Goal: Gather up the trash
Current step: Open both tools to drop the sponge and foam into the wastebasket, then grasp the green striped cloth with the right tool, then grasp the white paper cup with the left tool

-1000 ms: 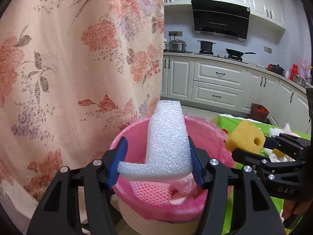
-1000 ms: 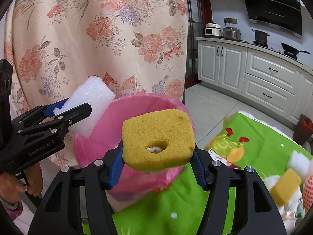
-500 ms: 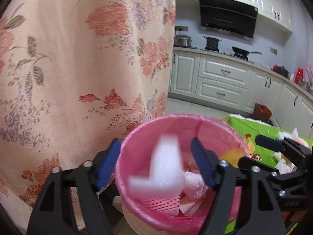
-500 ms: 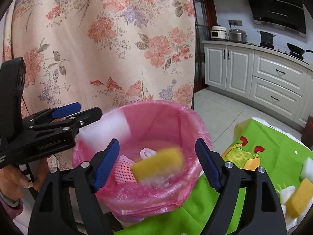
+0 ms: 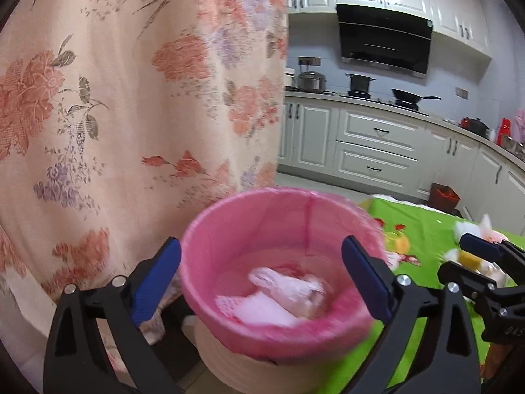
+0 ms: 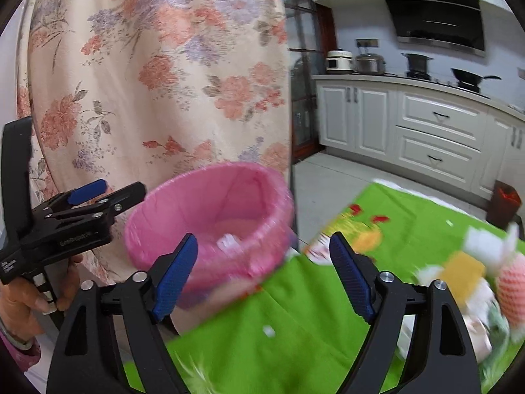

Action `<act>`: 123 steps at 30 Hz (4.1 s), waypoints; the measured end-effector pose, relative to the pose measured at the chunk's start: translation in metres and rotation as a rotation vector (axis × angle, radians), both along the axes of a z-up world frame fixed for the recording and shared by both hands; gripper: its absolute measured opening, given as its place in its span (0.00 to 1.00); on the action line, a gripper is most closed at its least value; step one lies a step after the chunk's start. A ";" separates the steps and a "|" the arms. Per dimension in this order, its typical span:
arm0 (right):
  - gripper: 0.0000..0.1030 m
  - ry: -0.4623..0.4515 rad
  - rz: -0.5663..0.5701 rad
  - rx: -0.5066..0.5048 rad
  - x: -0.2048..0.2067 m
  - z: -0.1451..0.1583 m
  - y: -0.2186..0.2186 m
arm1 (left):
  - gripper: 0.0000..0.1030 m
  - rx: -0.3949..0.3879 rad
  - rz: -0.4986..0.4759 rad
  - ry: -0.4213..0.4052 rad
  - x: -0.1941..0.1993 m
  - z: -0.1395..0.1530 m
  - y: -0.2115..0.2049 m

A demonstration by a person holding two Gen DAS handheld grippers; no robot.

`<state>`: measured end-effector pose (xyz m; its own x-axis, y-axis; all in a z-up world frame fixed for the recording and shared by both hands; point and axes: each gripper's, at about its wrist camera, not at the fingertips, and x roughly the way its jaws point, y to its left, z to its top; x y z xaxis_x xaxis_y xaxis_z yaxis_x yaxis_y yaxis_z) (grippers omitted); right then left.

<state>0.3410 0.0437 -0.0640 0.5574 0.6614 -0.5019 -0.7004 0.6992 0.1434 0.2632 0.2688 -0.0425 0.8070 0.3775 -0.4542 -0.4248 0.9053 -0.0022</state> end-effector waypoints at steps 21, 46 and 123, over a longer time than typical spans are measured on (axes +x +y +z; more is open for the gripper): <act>0.80 0.061 -0.334 -0.052 -0.037 -0.039 -0.178 | 0.95 0.009 -0.270 0.096 -0.005 -0.045 -0.190; 0.63 0.135 -0.506 -0.112 0.002 -0.064 -0.253 | 0.95 -0.056 -0.363 0.220 0.044 -0.091 -0.251; 0.30 0.172 -0.685 -0.070 0.010 -0.070 -0.297 | 0.63 -0.157 -0.447 0.206 0.101 -0.091 -0.305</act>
<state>0.3507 -0.2531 -0.1338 0.7451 0.1528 -0.6492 -0.0708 0.9860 0.1509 0.3646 -0.0361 -0.1337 0.7620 -0.0690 -0.6439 -0.0027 0.9940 -0.1097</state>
